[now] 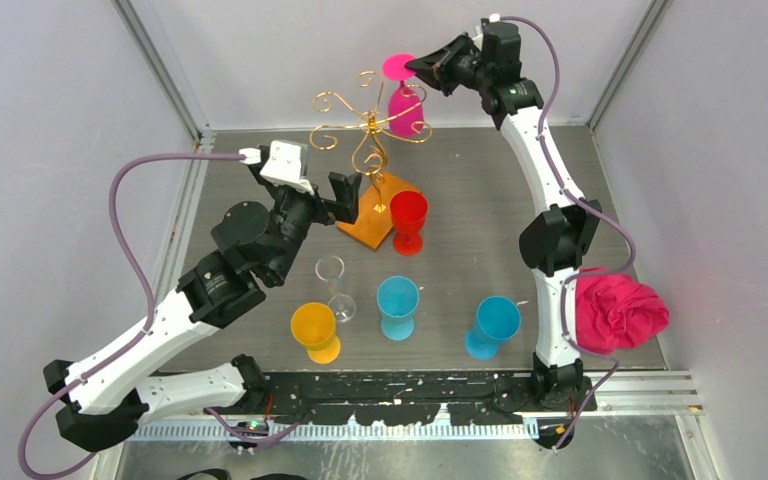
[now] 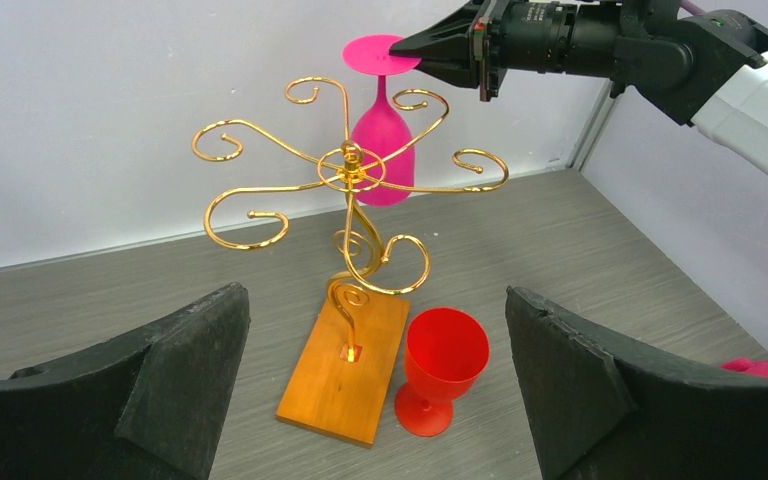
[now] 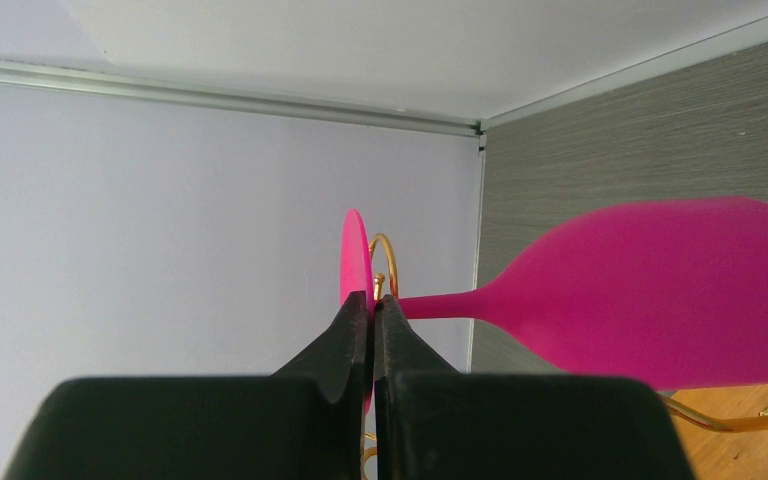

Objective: Place the wine glass upside down on the wine glass rack
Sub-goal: Turn the wine glass upside down at the wine rack.

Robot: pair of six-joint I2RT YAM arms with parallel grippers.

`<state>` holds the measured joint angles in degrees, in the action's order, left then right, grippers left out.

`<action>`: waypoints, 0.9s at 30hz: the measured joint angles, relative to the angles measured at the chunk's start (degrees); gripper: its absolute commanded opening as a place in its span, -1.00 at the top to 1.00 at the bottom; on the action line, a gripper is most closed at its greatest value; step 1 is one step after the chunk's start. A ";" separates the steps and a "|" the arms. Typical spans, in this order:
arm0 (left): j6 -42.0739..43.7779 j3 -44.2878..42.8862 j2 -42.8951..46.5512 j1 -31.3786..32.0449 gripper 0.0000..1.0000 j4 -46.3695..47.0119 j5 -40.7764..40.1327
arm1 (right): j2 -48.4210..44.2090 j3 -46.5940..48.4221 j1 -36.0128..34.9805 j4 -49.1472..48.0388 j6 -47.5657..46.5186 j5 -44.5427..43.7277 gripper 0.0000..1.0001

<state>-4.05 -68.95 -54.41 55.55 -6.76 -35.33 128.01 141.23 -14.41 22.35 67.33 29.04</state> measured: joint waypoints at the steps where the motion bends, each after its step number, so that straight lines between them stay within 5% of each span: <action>1: 0.00 0.00 0.00 0.00 -0.99 0.02 0.02 | 0.00 0.00 -0.15 0.00 -0.13 -0.02 0.99; 27: -1.60 0.00 0.20 0.00 -1.00 -1.44 0.07 | -6.38 -10.73 -3.50 -1.57 -3.26 -1.09 0.99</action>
<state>-5.65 -68.95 -54.22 55.55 -8.21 -35.27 121.62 130.50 -17.91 20.78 64.07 27.94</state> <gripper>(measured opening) 0.996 0.057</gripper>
